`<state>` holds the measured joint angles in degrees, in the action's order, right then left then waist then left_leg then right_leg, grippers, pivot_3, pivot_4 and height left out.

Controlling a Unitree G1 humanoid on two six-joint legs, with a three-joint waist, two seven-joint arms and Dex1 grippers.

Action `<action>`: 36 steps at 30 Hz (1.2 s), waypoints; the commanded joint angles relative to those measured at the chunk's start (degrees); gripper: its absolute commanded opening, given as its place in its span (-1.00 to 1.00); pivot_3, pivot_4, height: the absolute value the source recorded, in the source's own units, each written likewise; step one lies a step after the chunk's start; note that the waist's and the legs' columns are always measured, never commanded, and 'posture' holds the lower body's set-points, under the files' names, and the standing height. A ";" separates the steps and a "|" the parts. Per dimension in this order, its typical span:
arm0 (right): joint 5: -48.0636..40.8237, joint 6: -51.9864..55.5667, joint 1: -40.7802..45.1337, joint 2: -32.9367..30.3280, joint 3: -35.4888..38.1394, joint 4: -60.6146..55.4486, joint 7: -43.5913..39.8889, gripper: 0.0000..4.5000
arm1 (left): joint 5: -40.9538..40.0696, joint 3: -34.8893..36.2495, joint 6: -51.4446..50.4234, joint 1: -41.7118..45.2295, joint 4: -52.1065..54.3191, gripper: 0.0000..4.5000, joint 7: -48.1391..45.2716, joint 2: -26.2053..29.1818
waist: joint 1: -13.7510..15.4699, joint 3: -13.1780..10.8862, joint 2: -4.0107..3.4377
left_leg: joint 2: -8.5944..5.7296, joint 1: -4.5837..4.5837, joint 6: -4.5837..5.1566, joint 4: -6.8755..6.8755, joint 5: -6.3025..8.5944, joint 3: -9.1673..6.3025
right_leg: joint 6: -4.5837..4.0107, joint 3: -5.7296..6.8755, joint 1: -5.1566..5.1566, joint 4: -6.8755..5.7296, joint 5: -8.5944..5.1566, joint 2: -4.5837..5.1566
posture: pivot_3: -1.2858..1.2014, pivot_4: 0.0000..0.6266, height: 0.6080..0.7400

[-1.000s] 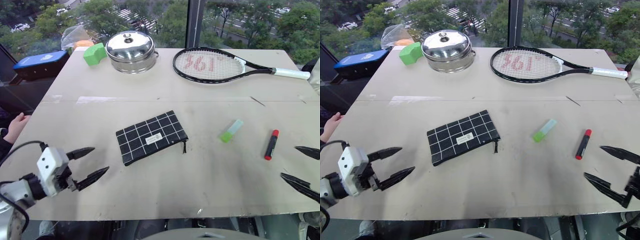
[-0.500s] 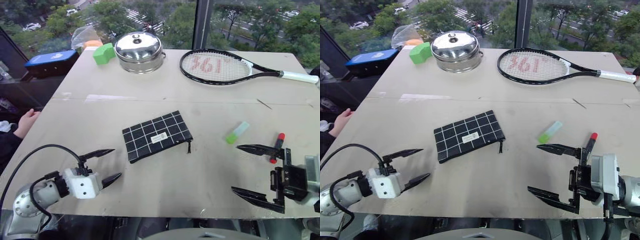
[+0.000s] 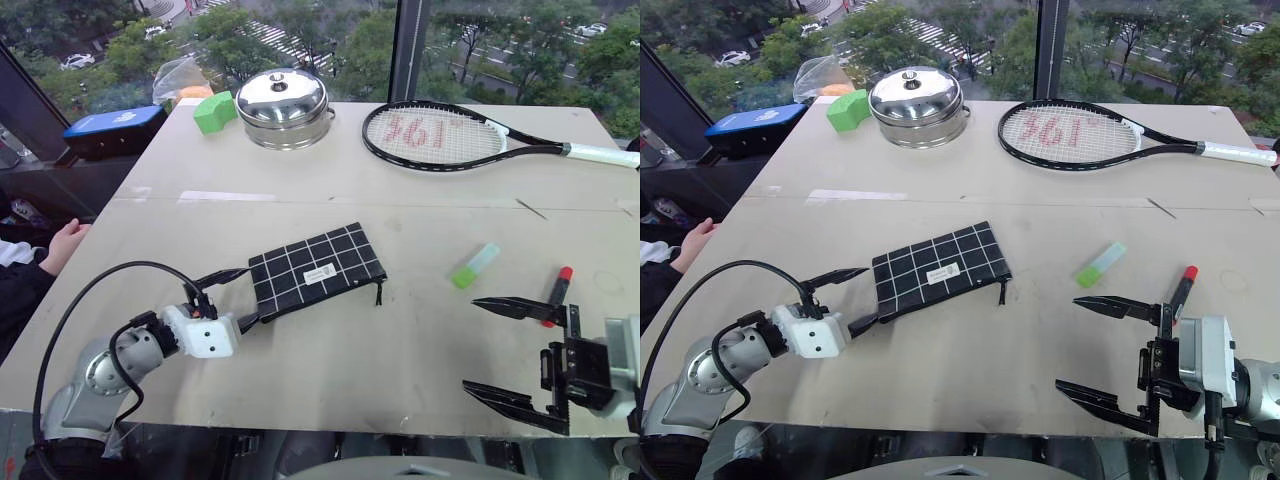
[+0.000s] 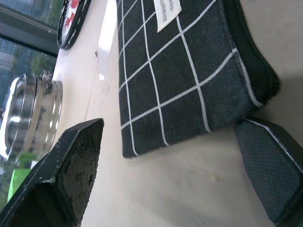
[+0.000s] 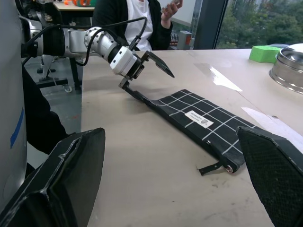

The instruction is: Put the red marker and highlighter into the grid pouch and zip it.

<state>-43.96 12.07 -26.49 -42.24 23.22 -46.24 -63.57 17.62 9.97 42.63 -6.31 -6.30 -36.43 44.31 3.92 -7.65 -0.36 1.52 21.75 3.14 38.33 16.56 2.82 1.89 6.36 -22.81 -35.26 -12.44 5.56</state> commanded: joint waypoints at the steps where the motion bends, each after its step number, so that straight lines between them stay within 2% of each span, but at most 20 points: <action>1: -0.28 -1.23 -0.44 0.25 0.85 -0.91 0.16 1.00 | 3.19 -3.24 -2.39 1.83 -2.04 0.96 2.20 0.22 | 0.19 -0.02 -0.03 | -0.01 0.01 0.00 0.00 0.00 -0.01 | 0.01 0.05 0.02 0.00 -0.01 0.02 | 0.03 -0.52 1.00; 10: 0.69 -1.25 -0.23 0.66 -0.09 -1.06 1.80 1.00 | 4.97 -11.26 -5.80 7.69 -2.95 0.96 3.66 -1.63 | 0.41 -0.01 -0.02 | -0.13 0.00 -0.19 0.03 0.11 0.04 | 0.03 0.07 0.05 -0.03 -0.01 0.31 | 0.03 -0.52 1.00; 15: 1.58 -1.01 -0.47 1.07 -0.64 -1.74 3.51 1.00 | 5.33 -14.80 -12.09 9.19 1.18 0.96 2.81 -4.91 | 0.48 0.03 -0.05 | -0.17 0.02 0.04 0.02 -0.02 0.00 | 0.10 0.18 0.07 -0.05 -0.05 0.29 | 0.03 -0.52 1.00; 19: 2.24 -1.09 -1.03 1.48 -1.37 -2.60 4.88 1.00 | 7.51 -17.00 -14.19 11.39 2.42 0.96 4.46 -7.44 | 0.49 0.03 -0.02 | -0.25 0.03 0.05 0.03 -0.02 0.00 | 0.15 0.21 0.13 -0.04 -0.08 0.25 | 0.03 -0.52 1.00; 30: 4.06 -1.43 -2.52 2.77 -2.53 -4.37 7.82 1.00 | 16.21 -20.99 -19.07 15.83 1.29 0.96 10.10 -8.43 | 0.41 0.04 0.07 | -0.25 0.01 0.06 0.05 -0.01 -0.04 | 0.17 0.20 0.14 -0.04 -0.10 0.36 | 0.03 -0.52 1.00; 36: 4.47 -1.29 -2.65 3.16 -2.94 -4.94 9.09 1.00 | 17.66 -24.79 -21.39 19.62 -1.69 0.96 9.22 -10.49 | 0.56 0.06 0.10 | -0.27 0.02 0.05 0.08 -0.01 -0.03 | 0.17 0.20 0.15 -0.06 -0.09 0.40 | 0.03 -0.52 1.00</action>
<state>-39.23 11.77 -29.08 -39.41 20.21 -48.99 -55.04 33.13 -11.12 22.98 13.85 -4.94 -25.81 34.54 4.48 -7.59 -0.26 1.25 21.77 3.20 38.42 16.55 2.79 2.06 6.55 -22.66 -35.31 -12.53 5.96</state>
